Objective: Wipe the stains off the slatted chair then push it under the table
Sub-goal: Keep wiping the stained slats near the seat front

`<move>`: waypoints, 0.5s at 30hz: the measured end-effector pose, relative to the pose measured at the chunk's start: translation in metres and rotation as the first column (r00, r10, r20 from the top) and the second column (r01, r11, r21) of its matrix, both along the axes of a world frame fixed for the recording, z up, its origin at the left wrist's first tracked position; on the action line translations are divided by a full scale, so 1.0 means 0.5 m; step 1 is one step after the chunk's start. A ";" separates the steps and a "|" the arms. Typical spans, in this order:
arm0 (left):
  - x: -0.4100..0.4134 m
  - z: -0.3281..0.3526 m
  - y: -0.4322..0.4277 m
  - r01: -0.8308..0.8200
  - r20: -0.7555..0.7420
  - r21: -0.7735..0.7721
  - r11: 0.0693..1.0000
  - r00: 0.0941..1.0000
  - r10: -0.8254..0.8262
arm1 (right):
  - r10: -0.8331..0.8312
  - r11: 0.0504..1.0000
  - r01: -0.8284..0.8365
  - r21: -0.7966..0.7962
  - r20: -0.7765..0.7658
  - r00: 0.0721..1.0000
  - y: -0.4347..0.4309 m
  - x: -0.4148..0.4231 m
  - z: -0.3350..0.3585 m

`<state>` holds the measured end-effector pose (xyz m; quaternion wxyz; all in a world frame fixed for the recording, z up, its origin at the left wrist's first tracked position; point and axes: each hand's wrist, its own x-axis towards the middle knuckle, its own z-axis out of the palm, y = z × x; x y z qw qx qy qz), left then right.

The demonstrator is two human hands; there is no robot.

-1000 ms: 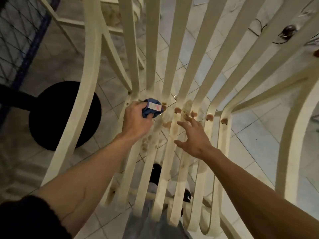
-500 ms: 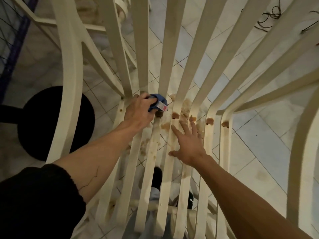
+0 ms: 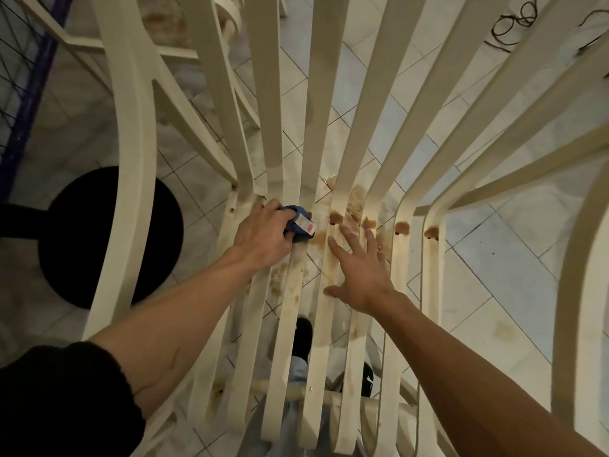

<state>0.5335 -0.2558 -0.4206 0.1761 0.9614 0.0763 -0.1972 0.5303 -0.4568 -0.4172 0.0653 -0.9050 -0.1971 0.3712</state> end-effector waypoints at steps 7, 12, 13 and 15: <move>0.051 -0.013 -0.016 0.038 0.217 0.028 0.999 0.975 -0.043 | 0.013 1.000 -0.013 0.005 0.012 1.000 -0.006 -0.001 -0.007; 0.025 0.004 -0.036 0.060 0.069 0.060 0.996 0.996 -0.064 | 0.010 1.000 -0.010 0.008 0.010 1.000 -0.008 -0.002 -0.010; 0.020 0.012 -0.037 0.094 0.019 0.071 0.993 0.995 -0.096 | 0.008 1.000 -0.008 0.009 0.009 1.000 -0.007 -0.001 -0.010; 0.003 0.025 -0.037 0.115 -0.067 0.050 0.992 0.991 -0.112 | 0.012 1.000 -0.012 0.010 0.012 1.000 -0.008 -0.001 -0.009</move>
